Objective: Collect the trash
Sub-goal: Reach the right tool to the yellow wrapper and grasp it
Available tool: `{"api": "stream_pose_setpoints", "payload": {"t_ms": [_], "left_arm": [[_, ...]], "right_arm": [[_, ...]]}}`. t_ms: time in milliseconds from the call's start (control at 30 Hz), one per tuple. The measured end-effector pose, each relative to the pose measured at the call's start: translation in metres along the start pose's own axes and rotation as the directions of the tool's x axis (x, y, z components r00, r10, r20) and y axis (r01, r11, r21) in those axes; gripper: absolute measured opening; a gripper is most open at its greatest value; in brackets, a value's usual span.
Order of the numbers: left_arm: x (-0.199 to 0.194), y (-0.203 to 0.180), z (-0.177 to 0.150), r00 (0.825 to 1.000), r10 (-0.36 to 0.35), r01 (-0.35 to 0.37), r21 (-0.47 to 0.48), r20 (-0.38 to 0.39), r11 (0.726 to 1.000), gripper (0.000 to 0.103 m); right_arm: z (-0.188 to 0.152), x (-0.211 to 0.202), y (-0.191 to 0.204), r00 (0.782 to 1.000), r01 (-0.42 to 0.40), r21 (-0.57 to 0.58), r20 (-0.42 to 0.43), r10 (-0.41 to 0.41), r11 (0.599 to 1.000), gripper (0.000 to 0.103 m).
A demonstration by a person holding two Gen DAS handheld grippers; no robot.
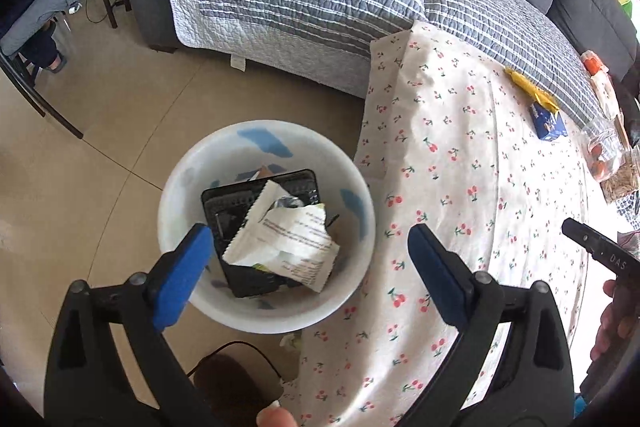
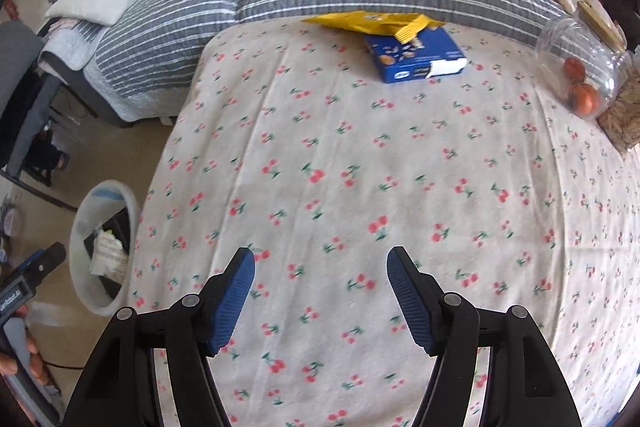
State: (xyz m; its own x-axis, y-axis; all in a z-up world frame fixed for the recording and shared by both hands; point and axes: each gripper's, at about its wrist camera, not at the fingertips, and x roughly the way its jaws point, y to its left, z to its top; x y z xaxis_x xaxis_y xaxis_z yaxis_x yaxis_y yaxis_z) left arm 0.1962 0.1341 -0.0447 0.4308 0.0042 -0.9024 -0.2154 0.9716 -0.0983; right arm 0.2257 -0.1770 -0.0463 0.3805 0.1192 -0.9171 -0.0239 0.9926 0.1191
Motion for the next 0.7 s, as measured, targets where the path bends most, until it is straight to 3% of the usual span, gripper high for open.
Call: {"api": "stream_pose_setpoints", "payload": {"t_ms": [200, 333, 600, 700], "left_arm": [[0.007, -0.026, 0.013, 0.999, 0.026, -0.025, -0.031, 0.046, 0.999, 0.098], [0.012, -0.042, 0.02, 0.997, 0.038, -0.038, -0.001, 0.068, 0.999, 0.098], [0.023, -0.066, 0.031, 0.997, 0.033, -0.035, 0.031, 0.068, 0.999, 0.098], [0.026, -0.072, 0.03, 0.998, 0.032, -0.034, 0.037, 0.058, 0.999, 0.098]], "right_arm": [[0.05, 0.002, -0.039, 0.996, 0.013, 0.102, 0.082, -0.021, 0.995, 0.069], [0.09, 0.01, -0.056, 0.989, -0.008, 0.167, 0.15, -0.017, 0.986, 0.065], [0.14, 0.064, -0.091, 0.985, -0.106, 0.351, 0.165, 0.049, 0.93, 0.053], [0.148, 0.071, -0.095, 0.969, -0.18, 0.379, 0.229, 0.097, 0.908, 0.051]]}}
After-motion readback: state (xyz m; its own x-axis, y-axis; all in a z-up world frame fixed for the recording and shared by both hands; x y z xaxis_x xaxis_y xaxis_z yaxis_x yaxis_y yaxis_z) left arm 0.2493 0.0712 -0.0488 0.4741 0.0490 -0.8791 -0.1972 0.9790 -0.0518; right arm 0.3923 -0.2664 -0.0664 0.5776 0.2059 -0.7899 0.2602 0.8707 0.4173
